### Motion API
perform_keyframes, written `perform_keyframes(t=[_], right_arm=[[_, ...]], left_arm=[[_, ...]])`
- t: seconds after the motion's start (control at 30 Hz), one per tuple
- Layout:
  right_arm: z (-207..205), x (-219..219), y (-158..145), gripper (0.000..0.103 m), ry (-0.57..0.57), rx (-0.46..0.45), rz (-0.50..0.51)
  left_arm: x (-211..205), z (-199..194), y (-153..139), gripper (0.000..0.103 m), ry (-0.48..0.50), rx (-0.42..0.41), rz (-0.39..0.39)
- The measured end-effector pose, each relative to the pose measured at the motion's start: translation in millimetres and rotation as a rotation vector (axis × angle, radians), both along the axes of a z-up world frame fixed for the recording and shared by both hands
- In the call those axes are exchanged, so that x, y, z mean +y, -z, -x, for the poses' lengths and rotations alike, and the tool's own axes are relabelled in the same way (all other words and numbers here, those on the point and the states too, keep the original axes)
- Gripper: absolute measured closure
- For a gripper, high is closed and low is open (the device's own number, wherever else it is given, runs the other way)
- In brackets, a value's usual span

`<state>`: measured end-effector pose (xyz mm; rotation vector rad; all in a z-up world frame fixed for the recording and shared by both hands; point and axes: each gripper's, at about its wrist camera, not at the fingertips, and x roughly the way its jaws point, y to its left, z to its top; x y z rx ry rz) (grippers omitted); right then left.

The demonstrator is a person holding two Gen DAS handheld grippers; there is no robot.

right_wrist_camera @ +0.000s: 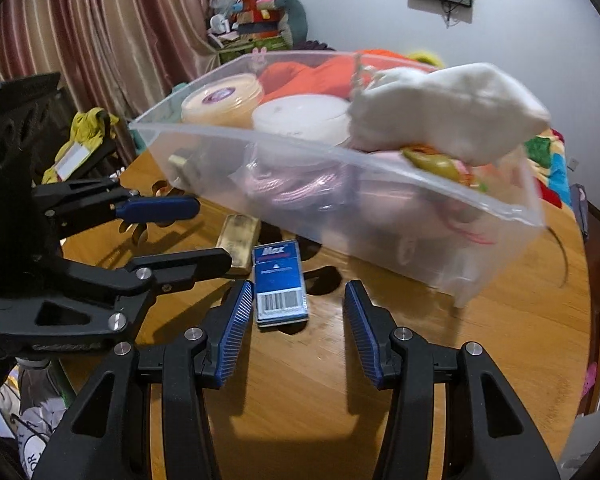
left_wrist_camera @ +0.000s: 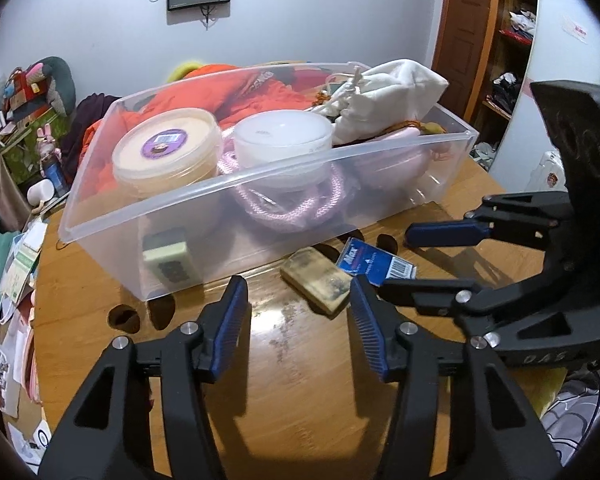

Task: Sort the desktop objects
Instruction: 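Grasp the blue Max card pack with the right tool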

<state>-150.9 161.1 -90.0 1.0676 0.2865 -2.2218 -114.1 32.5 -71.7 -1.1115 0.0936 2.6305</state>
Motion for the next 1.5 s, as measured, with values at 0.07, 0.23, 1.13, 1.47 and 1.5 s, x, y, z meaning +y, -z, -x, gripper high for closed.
perform_keyframes(t=[0.07,0.23,1.13,1.47,1.5], right_arm=[[-0.2,-4.4,1.5,0.058,-0.011,0.007,-0.007],[1.4,-8.5,0.7,0.061,-0.027,0.023,-0.025],[-2.6,32.1,-25.2,0.078,0.056,0.070,0.051],[-3.2,39.6,-28.3,0.078,0.070,0.063,0.093],[-3.5,40.6,-28.5,0.078,0.069,0.063,0.096]], left_arm=[[-4.4,-0.1,0.0,0.050,-0.008,-0.002,-0.013],[-11.2,1.2,-0.8,0.043,-0.029,-0.005,-0.038],[20.1,14.0,3.6,0.031,-0.053,0.013,0.075],[29.4,15.5,8.8,0.046,-0.024,0.013,0.132],[30.1,15.6,8.8,0.050,-0.018,0.013,0.130]])
